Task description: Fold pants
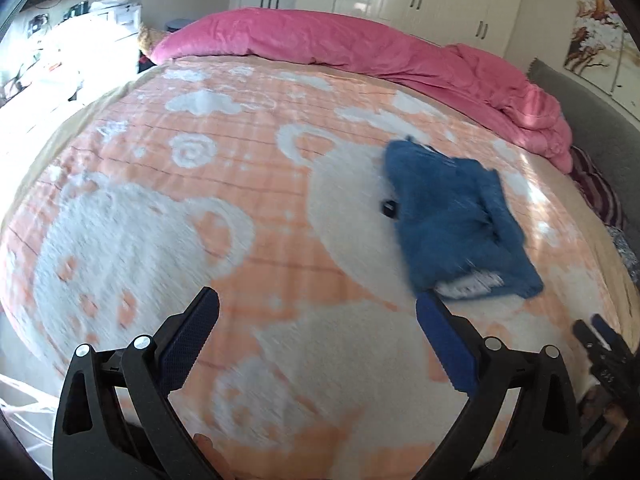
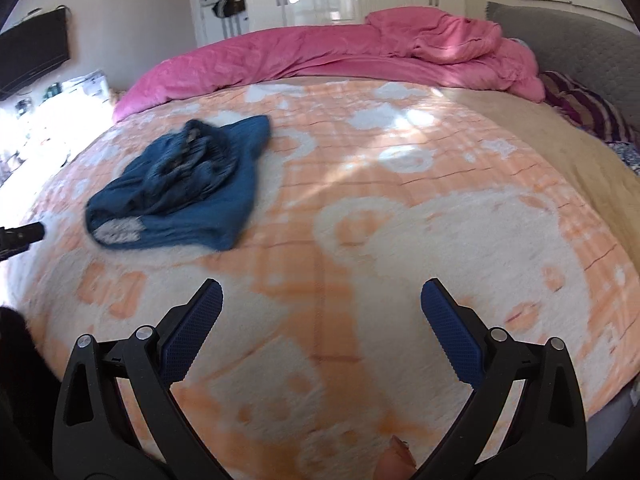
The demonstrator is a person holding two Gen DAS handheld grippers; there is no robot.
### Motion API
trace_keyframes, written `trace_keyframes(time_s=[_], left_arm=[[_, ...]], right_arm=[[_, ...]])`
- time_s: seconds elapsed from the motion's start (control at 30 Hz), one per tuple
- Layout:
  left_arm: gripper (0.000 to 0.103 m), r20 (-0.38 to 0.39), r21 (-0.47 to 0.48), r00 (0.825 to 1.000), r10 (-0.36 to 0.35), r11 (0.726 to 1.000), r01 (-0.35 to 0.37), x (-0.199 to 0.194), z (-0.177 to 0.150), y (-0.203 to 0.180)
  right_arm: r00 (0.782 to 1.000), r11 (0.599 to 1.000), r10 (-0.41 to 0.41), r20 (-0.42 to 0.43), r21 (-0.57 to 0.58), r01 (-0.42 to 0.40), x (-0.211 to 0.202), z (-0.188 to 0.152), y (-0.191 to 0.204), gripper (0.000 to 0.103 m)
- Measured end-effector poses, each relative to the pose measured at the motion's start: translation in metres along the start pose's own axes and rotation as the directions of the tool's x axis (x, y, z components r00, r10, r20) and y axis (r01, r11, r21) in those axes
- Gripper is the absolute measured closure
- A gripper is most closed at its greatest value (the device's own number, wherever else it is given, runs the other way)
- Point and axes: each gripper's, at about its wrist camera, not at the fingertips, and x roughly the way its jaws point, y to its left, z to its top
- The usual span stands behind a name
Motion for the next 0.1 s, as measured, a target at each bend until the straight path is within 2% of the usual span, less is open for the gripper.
trace_keyframes(time_s=[0.1], left_arm=[[0.005,0.009,-0.009,0.991,0.131,0.991,-0.131,0.024,0.044,0.038]], right_arm=[[0.996,0.991,-0.083,-0.025,0.104,0.085,0.013,0.028,-0.051,0.009]])
